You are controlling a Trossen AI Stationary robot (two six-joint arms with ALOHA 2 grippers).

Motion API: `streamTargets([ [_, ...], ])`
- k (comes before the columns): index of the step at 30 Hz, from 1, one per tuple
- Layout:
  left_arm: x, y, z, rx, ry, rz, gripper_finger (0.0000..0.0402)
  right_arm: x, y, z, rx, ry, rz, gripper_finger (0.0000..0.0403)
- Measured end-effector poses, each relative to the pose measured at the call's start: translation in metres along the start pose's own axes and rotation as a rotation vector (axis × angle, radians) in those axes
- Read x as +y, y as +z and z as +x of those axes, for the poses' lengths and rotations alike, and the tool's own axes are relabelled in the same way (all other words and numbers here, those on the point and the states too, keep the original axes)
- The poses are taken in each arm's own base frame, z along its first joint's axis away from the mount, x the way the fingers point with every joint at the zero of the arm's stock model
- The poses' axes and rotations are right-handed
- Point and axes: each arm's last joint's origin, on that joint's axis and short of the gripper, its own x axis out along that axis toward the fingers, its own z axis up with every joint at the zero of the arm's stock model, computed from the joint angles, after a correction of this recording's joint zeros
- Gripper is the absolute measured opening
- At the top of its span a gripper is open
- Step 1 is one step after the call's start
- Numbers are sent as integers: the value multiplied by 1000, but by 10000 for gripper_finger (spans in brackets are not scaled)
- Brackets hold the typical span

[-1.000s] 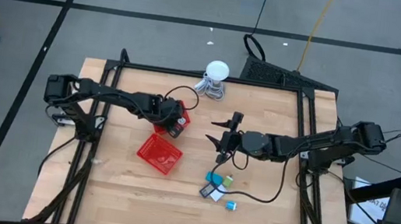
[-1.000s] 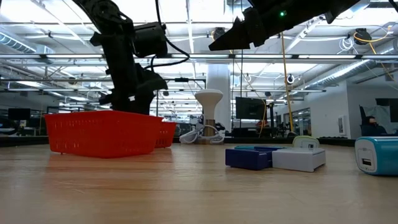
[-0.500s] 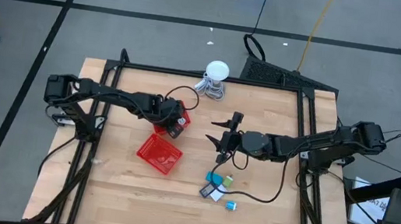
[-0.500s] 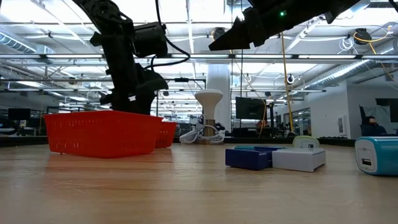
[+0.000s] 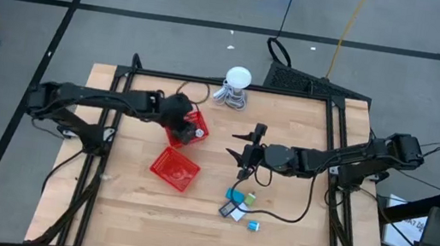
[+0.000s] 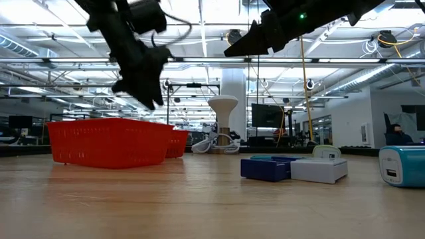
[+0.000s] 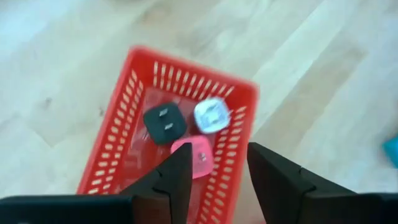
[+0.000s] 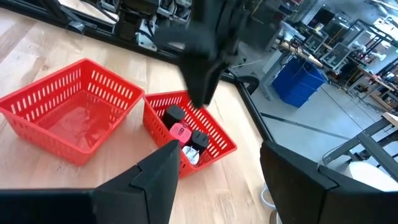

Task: Pick & Place Office items
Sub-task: Put the green charger adapter into the top red basket

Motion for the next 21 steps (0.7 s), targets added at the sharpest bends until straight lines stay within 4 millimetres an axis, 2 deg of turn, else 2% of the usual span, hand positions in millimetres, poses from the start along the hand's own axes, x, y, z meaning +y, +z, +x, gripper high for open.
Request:
streamTargets([
  [10, -2, -1, -68, -201, -138, 22, 137, 5, 1, -3, -5, 28, 78, 210],
  [16, -11, -10, -101, -335, -186, 179, 142, 27, 5, -13, -33, 243, 109, 210],
  [21, -23, -17, -122, -482, -183, 318, 156, 47, 8, -28, -34, 544, 191, 210],
])
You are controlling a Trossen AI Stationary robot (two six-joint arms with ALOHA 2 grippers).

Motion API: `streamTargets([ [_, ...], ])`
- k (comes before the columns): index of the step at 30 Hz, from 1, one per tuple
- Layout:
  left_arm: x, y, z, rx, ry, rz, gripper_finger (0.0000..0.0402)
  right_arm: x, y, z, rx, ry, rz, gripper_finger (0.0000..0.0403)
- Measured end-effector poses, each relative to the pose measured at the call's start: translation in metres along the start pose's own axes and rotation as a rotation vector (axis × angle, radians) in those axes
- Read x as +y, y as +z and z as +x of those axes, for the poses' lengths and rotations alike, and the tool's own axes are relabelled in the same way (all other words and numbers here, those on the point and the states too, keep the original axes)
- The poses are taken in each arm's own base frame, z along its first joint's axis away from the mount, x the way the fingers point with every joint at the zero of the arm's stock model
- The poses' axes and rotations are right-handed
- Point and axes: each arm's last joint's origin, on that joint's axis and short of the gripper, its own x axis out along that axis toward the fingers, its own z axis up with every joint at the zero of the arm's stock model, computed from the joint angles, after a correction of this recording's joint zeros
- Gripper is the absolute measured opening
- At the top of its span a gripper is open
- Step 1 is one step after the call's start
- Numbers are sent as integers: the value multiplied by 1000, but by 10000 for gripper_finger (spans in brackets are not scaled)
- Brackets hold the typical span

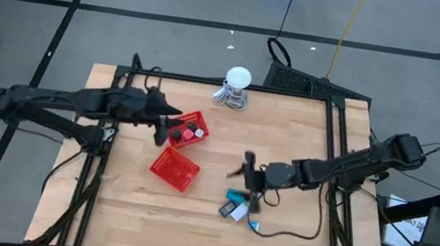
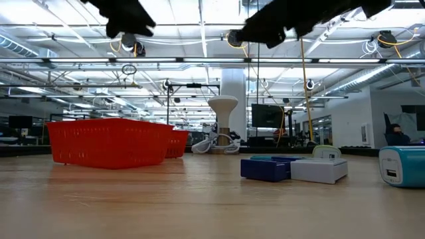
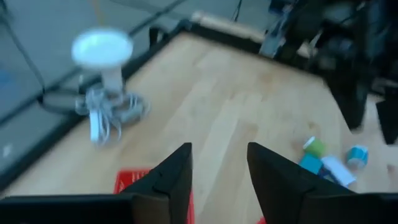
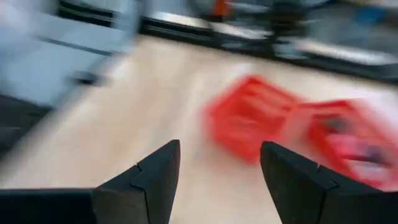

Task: Pick & Place Office items
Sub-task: Put the green charger adapter into the top red basket

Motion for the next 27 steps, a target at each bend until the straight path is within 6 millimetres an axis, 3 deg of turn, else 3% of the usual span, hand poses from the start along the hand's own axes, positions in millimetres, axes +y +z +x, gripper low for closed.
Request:
streamTargets([
  [5, -10, 7, -7, -98, -48, 44, 172, 24, -5, -6, 113, 421, 262, 210],
  [8, -12, 9, -8, -118, -61, 56, 182, 42, -13, -7, 189, 554, 363, 210],
  [16, -12, 9, -3, -111, -52, -5, 205, 75, -60, -14, 437, 547, 598, 210],
  [22, -12, 8, -2, -107, -51, -24, 216, 79, -87, -21, 534, 471, 744, 210],
  [27, -8, 9, 0, -104, -34, -33, 211, 78, -96, -24, 529, 490, 816, 210],
])
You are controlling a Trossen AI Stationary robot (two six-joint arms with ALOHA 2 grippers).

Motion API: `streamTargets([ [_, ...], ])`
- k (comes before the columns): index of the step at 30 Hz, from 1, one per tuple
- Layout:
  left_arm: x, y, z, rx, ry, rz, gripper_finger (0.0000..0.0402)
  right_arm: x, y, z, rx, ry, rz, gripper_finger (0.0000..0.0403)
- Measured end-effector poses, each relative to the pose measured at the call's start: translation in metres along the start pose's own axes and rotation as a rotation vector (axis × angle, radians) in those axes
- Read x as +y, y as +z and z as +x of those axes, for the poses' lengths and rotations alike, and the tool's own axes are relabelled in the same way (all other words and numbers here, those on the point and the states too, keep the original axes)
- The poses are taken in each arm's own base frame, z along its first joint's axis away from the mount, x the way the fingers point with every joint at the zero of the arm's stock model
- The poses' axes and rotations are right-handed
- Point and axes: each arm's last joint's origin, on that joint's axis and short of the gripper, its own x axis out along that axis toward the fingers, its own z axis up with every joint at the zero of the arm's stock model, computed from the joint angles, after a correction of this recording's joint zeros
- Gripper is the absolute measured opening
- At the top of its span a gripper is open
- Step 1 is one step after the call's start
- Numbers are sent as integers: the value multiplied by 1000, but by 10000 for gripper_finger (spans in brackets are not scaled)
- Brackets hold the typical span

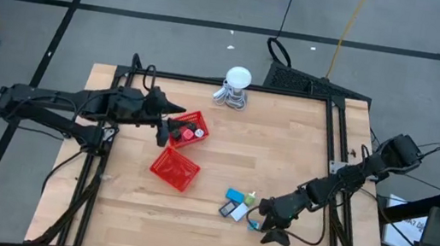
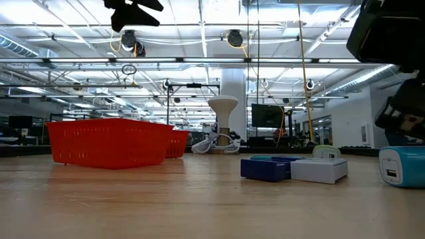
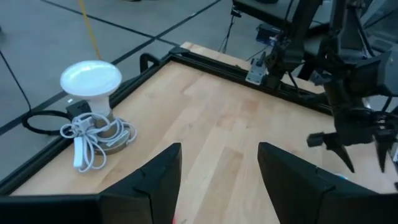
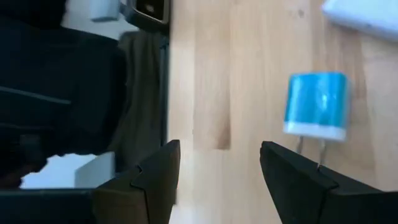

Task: Pick & Place Office items
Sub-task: Put the green charger adapter into the top red basket

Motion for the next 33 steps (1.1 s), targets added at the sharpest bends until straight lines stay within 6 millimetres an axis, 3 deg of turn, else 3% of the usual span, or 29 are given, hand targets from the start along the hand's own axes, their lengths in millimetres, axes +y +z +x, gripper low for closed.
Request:
streamTargets([
  [9, 8, 2, 2, -4, 37, -6, 188, -10, -5, 17, -1, 22, 64, 210],
  [13, 10, 2, 2, -6, 48, -7, 178, -15, -7, 21, 6, -8, 2, 210],
  [26, 10, 0, 2, 20, 46, -6, 149, -53, 21, 1, -252, -431, -141, 210],
  [33, 10, -1, 2, 24, 48, -3, 155, -64, 32, -7, -298, -507, -171, 210],
])
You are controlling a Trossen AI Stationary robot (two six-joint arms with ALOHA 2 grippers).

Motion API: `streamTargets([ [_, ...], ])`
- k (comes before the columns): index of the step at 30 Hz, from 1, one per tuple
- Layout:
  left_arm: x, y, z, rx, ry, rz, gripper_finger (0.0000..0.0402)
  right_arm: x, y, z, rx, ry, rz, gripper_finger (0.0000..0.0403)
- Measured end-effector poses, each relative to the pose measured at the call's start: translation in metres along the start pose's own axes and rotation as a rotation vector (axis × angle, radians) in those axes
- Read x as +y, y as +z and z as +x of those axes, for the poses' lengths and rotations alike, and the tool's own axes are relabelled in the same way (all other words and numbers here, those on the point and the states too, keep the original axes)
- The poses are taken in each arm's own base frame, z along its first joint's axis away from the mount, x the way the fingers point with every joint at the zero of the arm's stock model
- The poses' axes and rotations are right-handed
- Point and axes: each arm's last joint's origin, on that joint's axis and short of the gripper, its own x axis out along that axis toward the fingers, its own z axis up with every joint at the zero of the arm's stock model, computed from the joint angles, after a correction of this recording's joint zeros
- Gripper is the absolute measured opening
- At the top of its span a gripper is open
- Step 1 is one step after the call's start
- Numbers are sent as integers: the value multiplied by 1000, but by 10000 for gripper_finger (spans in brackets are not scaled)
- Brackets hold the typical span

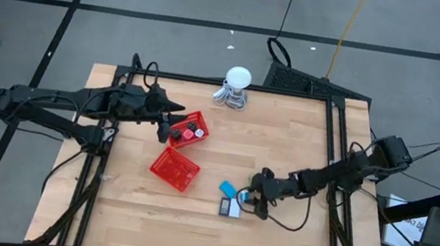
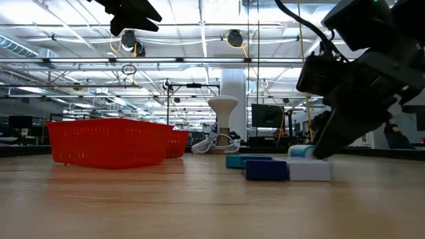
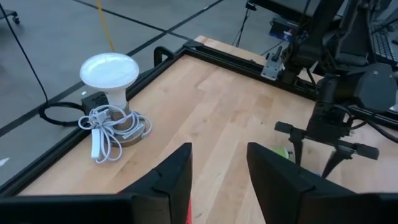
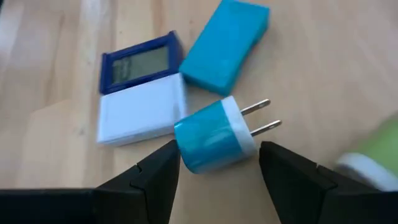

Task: Pick & Place Office items
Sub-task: Put the green charger adapter into the top red basket

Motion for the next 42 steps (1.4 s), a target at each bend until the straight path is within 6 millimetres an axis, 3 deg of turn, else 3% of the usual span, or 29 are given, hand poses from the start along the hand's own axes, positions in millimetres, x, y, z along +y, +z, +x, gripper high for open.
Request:
streamTargets([
  [12, -2, -4, 12, 34, 11, 11, 192, -18, 9, -1, -146, -286, 3, 210],
  [22, -4, -8, 24, 60, 18, 13, 215, -15, -2, -4, -7, -235, -28, 210],
  [28, -6, 2, 15, -14, -56, 18, 210, -14, 4, -21, -8, -239, -23, 210],
  [34, -4, 9, 0, -79, -70, 57, 194, -24, 8, -45, -49, -434, -25, 210],
  [38, -3, 9, -1, -80, -69, 65, 184, -38, 6, -45, -25, -529, -45, 210],
  [42, -3, 8, -1, -76, -68, 66, 174, -48, 0, -39, 73, -498, -77, 210],
])
